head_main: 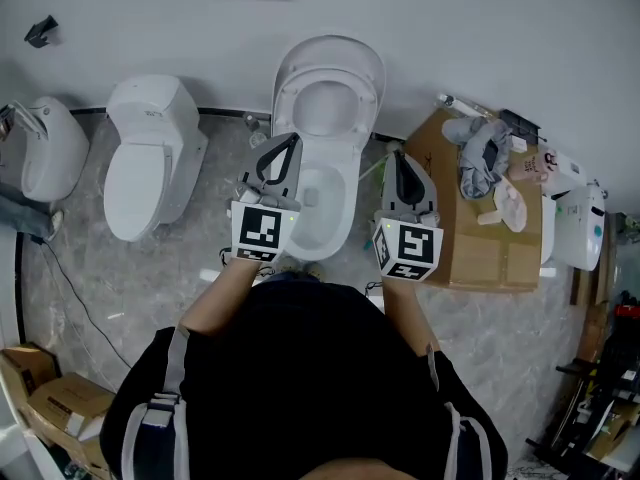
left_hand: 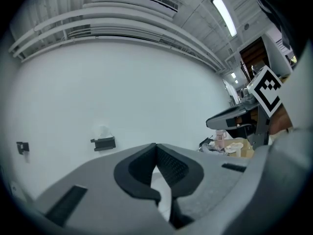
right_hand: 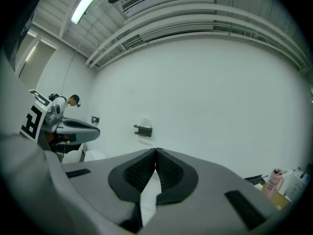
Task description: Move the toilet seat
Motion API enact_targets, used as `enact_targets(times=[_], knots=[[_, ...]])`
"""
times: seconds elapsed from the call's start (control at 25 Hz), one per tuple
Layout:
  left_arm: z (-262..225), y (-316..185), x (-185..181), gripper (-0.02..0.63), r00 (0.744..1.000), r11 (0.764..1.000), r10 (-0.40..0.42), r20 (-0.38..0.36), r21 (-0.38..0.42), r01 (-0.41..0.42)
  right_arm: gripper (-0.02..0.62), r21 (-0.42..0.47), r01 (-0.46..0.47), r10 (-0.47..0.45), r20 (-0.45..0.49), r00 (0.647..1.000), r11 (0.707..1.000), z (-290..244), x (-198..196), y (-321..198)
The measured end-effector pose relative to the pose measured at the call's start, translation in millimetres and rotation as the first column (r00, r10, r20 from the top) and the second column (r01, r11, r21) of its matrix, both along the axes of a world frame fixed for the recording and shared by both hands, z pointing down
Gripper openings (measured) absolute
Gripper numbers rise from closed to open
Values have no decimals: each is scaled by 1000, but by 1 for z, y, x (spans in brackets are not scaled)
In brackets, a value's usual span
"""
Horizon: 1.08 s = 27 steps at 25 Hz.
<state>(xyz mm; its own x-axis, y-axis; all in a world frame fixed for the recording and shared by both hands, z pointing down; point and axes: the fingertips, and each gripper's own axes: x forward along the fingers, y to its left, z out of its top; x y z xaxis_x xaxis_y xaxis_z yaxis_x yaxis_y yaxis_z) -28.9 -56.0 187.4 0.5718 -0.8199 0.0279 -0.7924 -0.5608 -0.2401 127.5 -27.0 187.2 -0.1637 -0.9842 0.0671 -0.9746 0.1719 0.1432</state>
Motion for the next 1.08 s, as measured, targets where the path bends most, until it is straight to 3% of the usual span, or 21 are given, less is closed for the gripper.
enact_targets(times=[0.28, 1.08], knots=[[27, 20, 4, 6, 1000, 999, 17, -5, -39, -17, 23, -29, 63, -63, 12, 998, 998, 24, -29, 13], [16, 28, 7, 6, 998, 999, 52, -27, -13, -52, 23, -2, 78, -78, 24, 997, 997, 17, -37, 20]])
